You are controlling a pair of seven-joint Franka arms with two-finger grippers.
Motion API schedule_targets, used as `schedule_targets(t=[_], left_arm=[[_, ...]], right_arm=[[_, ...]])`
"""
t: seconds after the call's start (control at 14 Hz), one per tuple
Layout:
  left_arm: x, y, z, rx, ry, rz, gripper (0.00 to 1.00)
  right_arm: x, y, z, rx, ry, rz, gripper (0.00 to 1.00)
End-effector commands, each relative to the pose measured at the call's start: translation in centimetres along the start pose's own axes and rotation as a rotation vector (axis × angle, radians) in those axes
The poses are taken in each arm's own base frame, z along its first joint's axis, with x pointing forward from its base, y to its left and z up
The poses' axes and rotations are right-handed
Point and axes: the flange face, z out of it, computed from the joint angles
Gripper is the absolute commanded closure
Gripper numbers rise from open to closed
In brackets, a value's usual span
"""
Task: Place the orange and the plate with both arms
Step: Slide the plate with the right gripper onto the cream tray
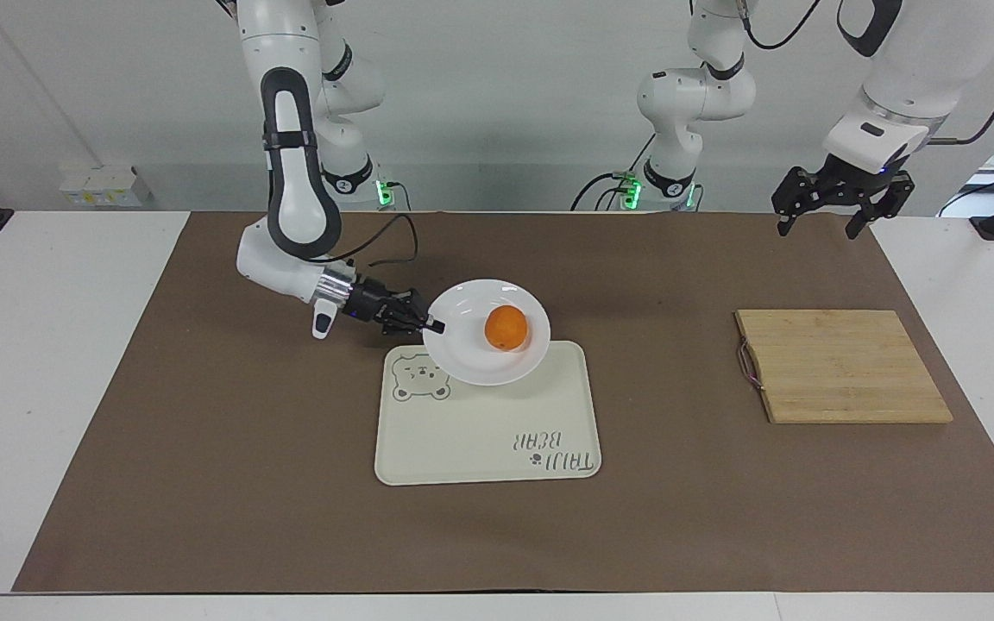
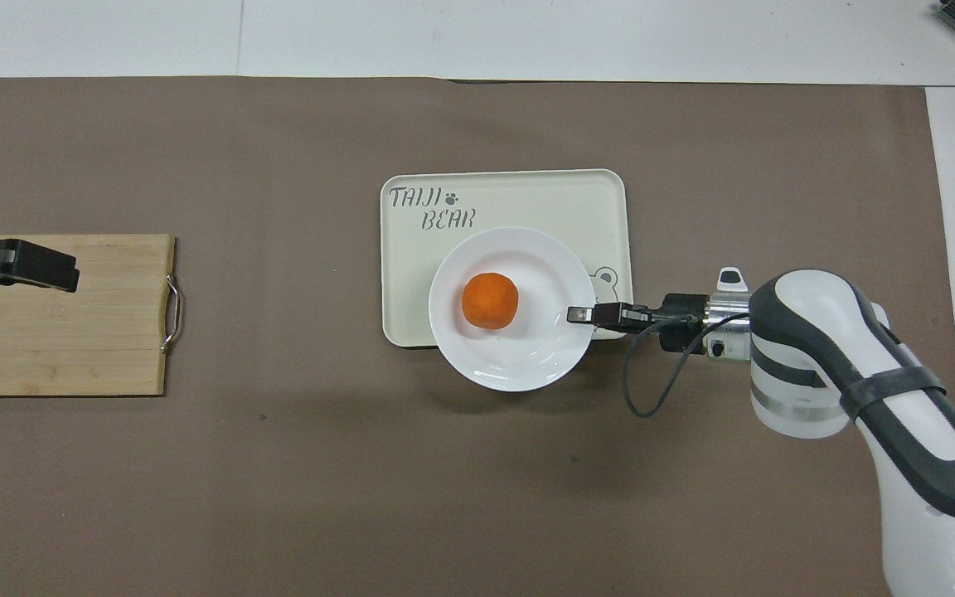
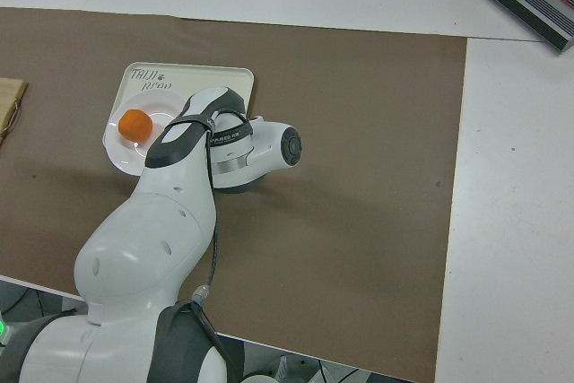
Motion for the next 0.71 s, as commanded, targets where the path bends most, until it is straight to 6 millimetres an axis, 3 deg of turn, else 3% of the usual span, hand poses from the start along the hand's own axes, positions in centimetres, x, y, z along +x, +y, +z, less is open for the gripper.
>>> schedule_targets(t=[0.0,0.21,0.36,0.5,0.64], left_arm=[[-0.1,-0.4,-0.2,0.014,-0.01,0.006,0.0],[-0.1,-0.4,-0.3,0.014,-0.009,0.004,0.0],[-0.1,-0.4,-0.3,0.014,-0.009,0.006,0.0],[-0.1,-0.4,-0.3,0.014,-0.009,0.006,0.0],[-0.1,-0.4,-0.3,0.014,-0.009,0.004,0.0]], right_arm=[[4.7,-1.7,-0.1,0.011,0.002,0.05,1.0],[9.5,-3.4,-0.4,-0.034,0.015,0.049,1.0],[11.7,-1.8,-0.1,-0.053,0.022,0.08,1.0],[11.5,0.1,1.6,-0.07,0.004,0.092,1.0],[11.5,1.1,1.5,-0.061,0.01,0.043,1.0]])
